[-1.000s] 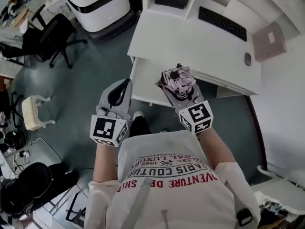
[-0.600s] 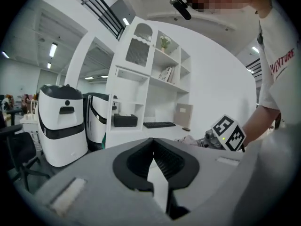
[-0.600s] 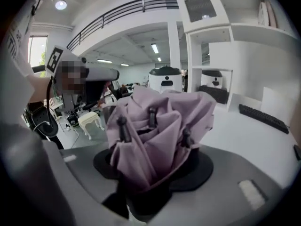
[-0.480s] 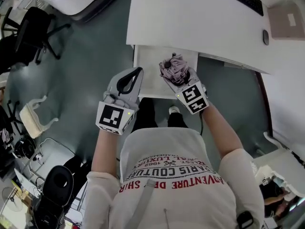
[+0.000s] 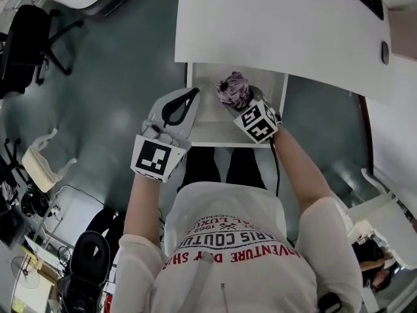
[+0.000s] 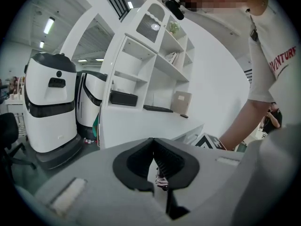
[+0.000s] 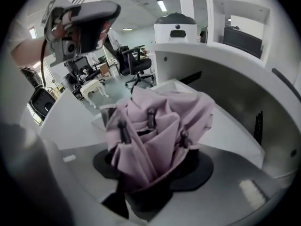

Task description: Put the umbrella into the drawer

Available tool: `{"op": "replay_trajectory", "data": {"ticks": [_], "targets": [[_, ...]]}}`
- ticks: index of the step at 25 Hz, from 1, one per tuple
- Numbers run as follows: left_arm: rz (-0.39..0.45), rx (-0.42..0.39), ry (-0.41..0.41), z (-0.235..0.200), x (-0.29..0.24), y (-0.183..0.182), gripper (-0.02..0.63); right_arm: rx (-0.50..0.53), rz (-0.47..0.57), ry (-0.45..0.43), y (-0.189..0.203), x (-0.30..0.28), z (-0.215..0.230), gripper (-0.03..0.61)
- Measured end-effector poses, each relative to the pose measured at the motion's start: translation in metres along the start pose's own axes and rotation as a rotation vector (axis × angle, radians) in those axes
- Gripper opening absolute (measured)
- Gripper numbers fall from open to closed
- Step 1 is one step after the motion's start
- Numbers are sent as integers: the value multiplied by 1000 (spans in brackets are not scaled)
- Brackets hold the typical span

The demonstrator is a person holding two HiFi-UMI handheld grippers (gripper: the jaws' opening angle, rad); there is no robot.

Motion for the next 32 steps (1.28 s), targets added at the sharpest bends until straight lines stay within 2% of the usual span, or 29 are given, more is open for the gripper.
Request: {"op": "replay_trajectory", "data": {"ticks": [5,9,13,15,19,27,29,31,32], "targets": [[17,12,18,-24,-11,6,8,15,-54,-6,-2,-44,4,236],[-10,12,23,-34,-15,11,8,25,-83,-20,-3,-67,3,238],[-16,24,21,-43,-20,16,8,-28,-71,-31,-7,-72,11,241],[-19,30,23,-44,-20,17,8,-60,-73,-27,-8,-73,11,265],[-19,26,36,-42,-17,7,8,-105,-78,-8,-8,-61,11,324],[29,-30,58,-20,3,-41,8,-169,46,83,-46,17,9,321],[36,-53,66,-10,9,-52,8,-177,95,112,-55,41,7,290],[44,-63,69,3,15,-62,8,-190,147,162,-61,66,4,159],[47,-63,71,9,19,-66,8,-195,174,185,-64,78,2,135]]}}
Point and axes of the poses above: the fingertips, and each gripper's own axes: x backward along the fingers, z to its right, y out of its underside, the point moved 10 cm from there along x, backward along the fingers, and after that the axes turned 9 degrees about x, right-handed, at the moved point
